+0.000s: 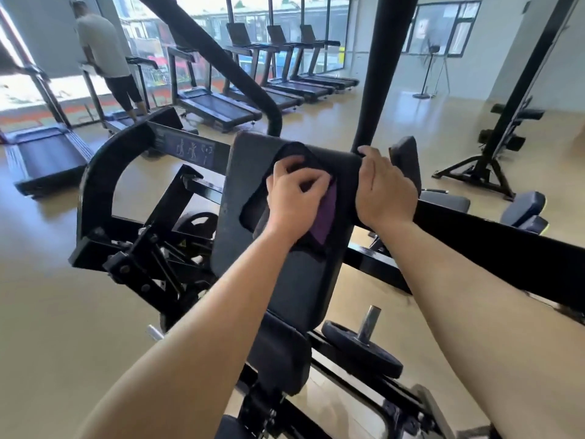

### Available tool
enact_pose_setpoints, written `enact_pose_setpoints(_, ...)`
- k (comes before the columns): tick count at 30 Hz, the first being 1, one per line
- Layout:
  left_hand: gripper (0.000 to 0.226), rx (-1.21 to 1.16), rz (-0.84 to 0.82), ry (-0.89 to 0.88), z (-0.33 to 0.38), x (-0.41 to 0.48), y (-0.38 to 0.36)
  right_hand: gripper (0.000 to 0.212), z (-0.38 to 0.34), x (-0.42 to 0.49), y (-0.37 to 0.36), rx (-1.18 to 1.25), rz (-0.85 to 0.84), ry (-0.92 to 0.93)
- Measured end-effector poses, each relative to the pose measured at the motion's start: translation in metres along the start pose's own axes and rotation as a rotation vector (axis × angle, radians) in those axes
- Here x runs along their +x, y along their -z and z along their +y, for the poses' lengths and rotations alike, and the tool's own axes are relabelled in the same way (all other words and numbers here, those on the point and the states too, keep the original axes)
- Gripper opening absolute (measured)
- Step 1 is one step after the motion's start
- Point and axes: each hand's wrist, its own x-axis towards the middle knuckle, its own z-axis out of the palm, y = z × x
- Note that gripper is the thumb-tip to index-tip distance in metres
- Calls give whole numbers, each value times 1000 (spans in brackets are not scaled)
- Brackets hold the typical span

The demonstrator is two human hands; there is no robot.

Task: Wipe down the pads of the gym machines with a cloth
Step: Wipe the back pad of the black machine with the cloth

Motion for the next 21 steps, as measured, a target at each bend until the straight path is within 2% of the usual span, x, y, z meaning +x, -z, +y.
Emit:
enact_pose_setpoints(2, 16, 87, 56, -137, -17, -8, -7, 45, 1, 0, -4, -10, 71, 31)
enact_pose_setpoints(4, 32, 178, 127, -264, -31, -8, -10, 44, 2, 0, -8, -37, 129, 43)
enact_pose_setpoints(6, 56, 325, 141, -259, -46, -4, -16, 43, 2, -1, -10, -91, 173, 46)
enact_pose_setpoints(9, 85, 560, 71, -171, -50, -7, -31, 46, 1, -1, -13, -135, 208, 37)
enact_pose_setpoints(12, 86, 637, 35, -375, -39, -20, -46, 49, -1, 0, -13, -144, 213, 9)
enact_pose_setpoints(14, 75, 600, 7, -523, -36, -13, -45, 44, -2, 1, -13, -153, 191, -7)
enact_pose_setpoints(16, 80, 641, -4, -579, -40, 7, -35, 41, -3, -1, -13, -118, 220, 0)
enact_pose_setpoints(18, 99, 668, 6, -503, -44, 30, -21, 45, -3, -5, -13, -71, 284, 30)
enact_pose_setpoints(21, 80, 510, 90, -200, -40, 58, -7, 52, -3, -8, -13, -66, 306, 38)
